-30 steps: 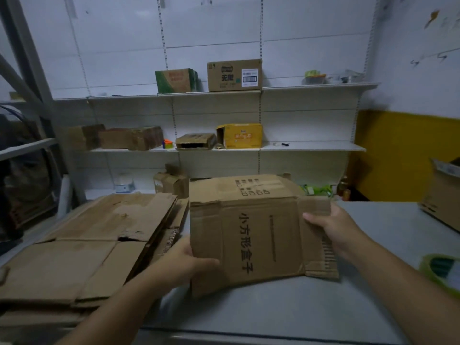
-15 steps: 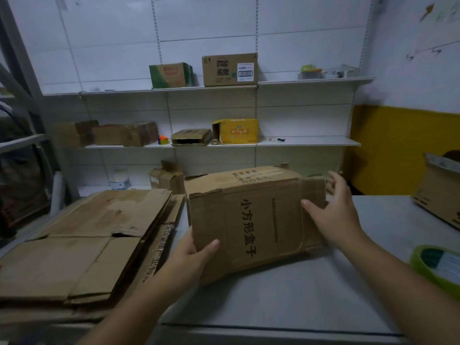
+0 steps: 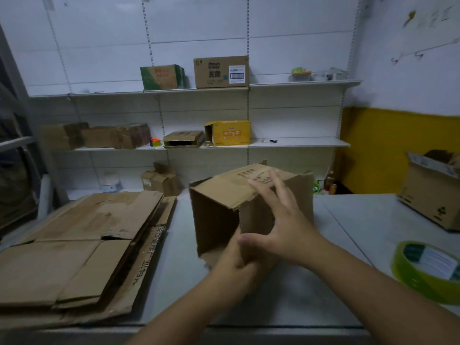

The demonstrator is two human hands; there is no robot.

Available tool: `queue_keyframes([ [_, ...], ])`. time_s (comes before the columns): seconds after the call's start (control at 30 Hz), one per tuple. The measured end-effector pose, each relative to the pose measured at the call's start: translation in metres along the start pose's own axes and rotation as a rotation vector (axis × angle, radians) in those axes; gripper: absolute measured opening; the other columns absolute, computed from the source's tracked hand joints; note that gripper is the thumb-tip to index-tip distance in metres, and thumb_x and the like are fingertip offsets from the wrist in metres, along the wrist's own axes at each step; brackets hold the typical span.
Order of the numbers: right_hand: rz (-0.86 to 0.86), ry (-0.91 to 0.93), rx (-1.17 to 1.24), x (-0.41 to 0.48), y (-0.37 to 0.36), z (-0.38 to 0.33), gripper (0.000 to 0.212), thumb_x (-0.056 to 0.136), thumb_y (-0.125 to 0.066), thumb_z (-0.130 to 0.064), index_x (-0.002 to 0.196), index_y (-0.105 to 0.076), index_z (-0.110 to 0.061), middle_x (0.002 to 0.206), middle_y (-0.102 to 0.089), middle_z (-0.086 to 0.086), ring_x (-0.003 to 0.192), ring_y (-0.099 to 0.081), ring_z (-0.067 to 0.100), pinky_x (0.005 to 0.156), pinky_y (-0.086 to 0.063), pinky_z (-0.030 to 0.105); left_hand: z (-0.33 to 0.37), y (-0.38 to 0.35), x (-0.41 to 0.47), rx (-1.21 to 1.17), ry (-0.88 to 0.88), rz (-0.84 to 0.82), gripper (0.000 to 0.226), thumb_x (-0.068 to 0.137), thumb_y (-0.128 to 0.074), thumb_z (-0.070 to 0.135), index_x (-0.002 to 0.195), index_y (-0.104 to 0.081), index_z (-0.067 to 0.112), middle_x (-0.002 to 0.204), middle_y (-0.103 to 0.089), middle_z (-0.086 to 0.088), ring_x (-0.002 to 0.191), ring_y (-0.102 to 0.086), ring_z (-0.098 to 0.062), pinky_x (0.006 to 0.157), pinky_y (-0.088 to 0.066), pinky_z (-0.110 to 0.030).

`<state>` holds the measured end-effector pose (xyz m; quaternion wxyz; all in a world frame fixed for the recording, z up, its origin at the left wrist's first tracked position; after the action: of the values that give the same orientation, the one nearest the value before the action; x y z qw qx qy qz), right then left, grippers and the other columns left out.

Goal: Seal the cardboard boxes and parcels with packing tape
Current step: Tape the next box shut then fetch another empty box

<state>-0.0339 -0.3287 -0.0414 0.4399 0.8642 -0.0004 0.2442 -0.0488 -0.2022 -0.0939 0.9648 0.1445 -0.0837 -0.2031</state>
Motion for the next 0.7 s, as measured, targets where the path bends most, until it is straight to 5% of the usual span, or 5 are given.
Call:
queue_keyframes([
  [0.07,-0.049,-0.026,0.015,0.002,-0.002,0.006,0.083,0.064,-0.074,-0.063,0.13,-0.025,-0.062,0.153,0.016,-0.027,0.145,0.008,0.009,0.114,-0.019,0.047,-0.003,-0.005,-0.004,0.067,0.029,-0.065,0.071,0.087,-0.063,0.03,0.14,-0.018,0.046,0.141,-0.038,0.02,0.125,-0.042,0.0,0.107,-0.039,-0.029],
  [0.17,-0.068,0.022,0.012,-0.003,0.0,0.021,0.076,0.063,-0.075,-0.064,0.121,-0.026,-0.061,0.152,0.002,-0.029,0.143,-0.003,0.006,0.116,-0.022,0.044,0.004,0.018,-0.013,0.2,-0.191,-0.143,0.049,0.085,-0.064,0.03,0.124,-0.046,0.053,0.123,-0.054,0.028,0.115,-0.052,0.004,0.099,-0.047,-0.029],
  [0.33,-0.08,0.093,0.087,-0.014,0.004,0.042,0.075,0.061,-0.067,-0.064,0.125,-0.027,-0.062,0.15,-0.001,-0.036,0.143,-0.009,0.002,0.113,-0.03,0.046,0.032,0.086,-0.024,0.733,-0.755,0.447,0.021,0.08,-0.059,0.038,0.101,-0.06,0.037,0.112,-0.05,0.02,0.108,-0.048,-0.001,0.085,-0.042,-0.017],
  [0.53,0.135,0.156,0.385,-0.013,0.024,0.045,0.066,0.067,-0.055,-0.053,0.129,-0.031,-0.051,0.145,-0.025,-0.03,0.132,-0.028,-0.011,0.096,-0.039,0.01,0.075,0.098,0.031,0.655,-0.246,0.063,0.049,0.082,-0.066,0.035,0.124,-0.042,0.047,0.128,-0.04,0.023,0.118,-0.038,-0.002,0.097,-0.035,-0.026],
  [0.7,0.326,0.161,0.508,0.002,0.039,0.039,0.071,0.07,-0.045,-0.05,0.136,-0.037,-0.023,0.133,-0.044,-0.008,0.125,-0.044,0.01,0.094,-0.043,0.026,0.1,0.074,0.047,0.786,-0.297,0.184,0.041,0.082,-0.069,0.026,0.116,-0.047,0.031,0.123,-0.047,0.005,0.11,-0.047,-0.014,0.084,-0.045,-0.024],
])
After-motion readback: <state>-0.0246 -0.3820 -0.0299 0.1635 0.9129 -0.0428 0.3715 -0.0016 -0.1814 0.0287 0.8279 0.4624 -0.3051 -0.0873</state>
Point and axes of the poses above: each hand's wrist, its own x-axis towards the middle knuckle, its own y-axis out of the back of the hand, z = x × y, the point moved 4 cm from there along x, towards the middle knuckle
